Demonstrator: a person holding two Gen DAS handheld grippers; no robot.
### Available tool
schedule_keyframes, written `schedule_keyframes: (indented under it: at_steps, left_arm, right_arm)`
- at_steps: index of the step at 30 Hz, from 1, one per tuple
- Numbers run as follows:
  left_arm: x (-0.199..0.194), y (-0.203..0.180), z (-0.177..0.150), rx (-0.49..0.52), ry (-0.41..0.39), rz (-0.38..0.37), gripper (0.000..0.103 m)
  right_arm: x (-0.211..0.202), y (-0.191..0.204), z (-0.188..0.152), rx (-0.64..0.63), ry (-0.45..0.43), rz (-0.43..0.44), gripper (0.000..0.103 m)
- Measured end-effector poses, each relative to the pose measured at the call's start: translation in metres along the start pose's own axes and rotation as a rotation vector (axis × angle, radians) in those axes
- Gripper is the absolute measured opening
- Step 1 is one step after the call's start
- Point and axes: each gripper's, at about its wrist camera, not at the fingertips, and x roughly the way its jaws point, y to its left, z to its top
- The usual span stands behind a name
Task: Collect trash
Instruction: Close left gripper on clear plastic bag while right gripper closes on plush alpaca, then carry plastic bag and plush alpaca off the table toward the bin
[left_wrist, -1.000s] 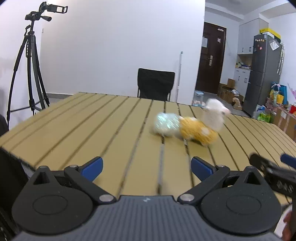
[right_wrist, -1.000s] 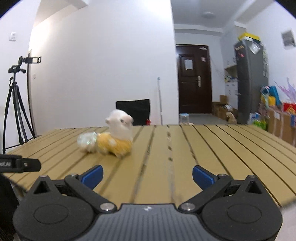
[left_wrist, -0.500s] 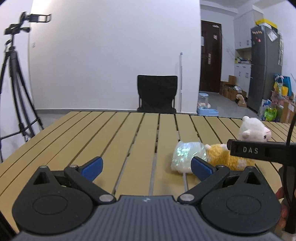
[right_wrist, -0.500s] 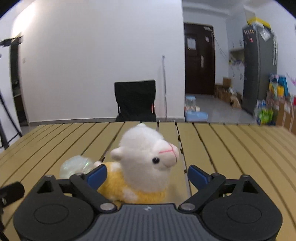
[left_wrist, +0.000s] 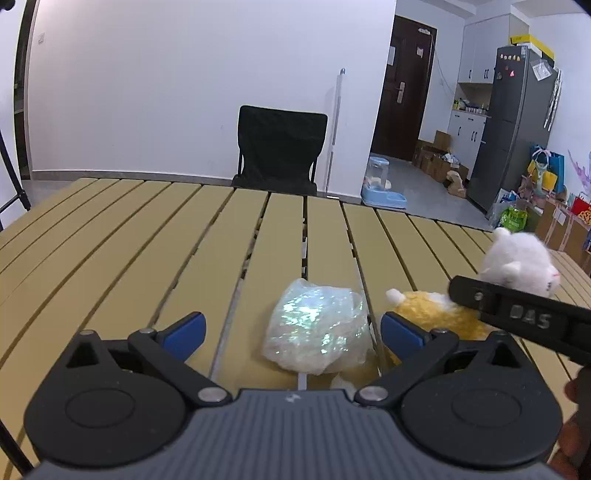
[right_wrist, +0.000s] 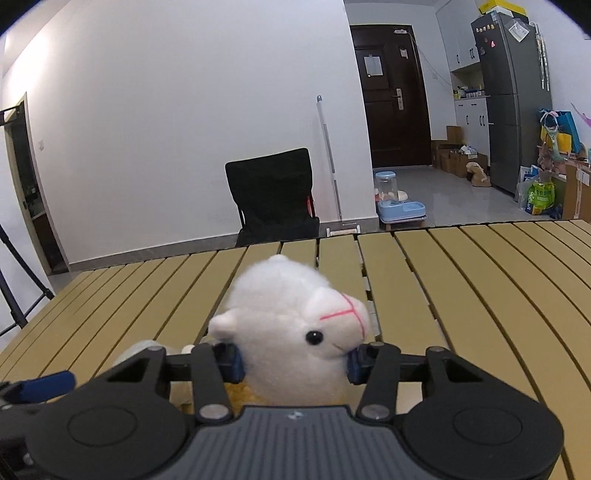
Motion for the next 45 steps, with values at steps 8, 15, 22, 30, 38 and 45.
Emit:
schedule_keyframes:
  at_steps: [8,15,22,30,38,45]
  left_arm:
    - [0.012,-0.009,0.000,0.035,0.049,0.001,0.035]
    - [-0.003,-0.010,-0.001,0.031,0.036,0.012,0.032]
    - [-0.038,-0.010,0.000,0.028,0.022,0.021,0.032]
    - [-0.096,-0.012,-0.005,0.034,-0.011,0.009,0.032]
    - [-0.160,-0.011,-0.019,0.041,-0.045,-0.007,0.032]
    - [-0.211,-0.010,-0.039,0.050,-0.070,-0.026,0.032]
  right_arm:
    - [-0.001,-0.018,0.003,0.019,-0.014,0.020,0.047]
    - [-0.020,-0.018,0.001,0.003,-0.042,0.021,0.047]
    - [-0.046,-0.017,0.003,0.001,-0.057,0.030,0.047]
    - [-0.094,-0.011,0.004,-0.014,-0.075,0.035,0.047]
    - [-0.149,-0.006,-0.005,-0.023,-0.084,0.036,0.047]
    - [-0.199,-0.004,-0.020,-0.032,-0.077,0.040,0.047]
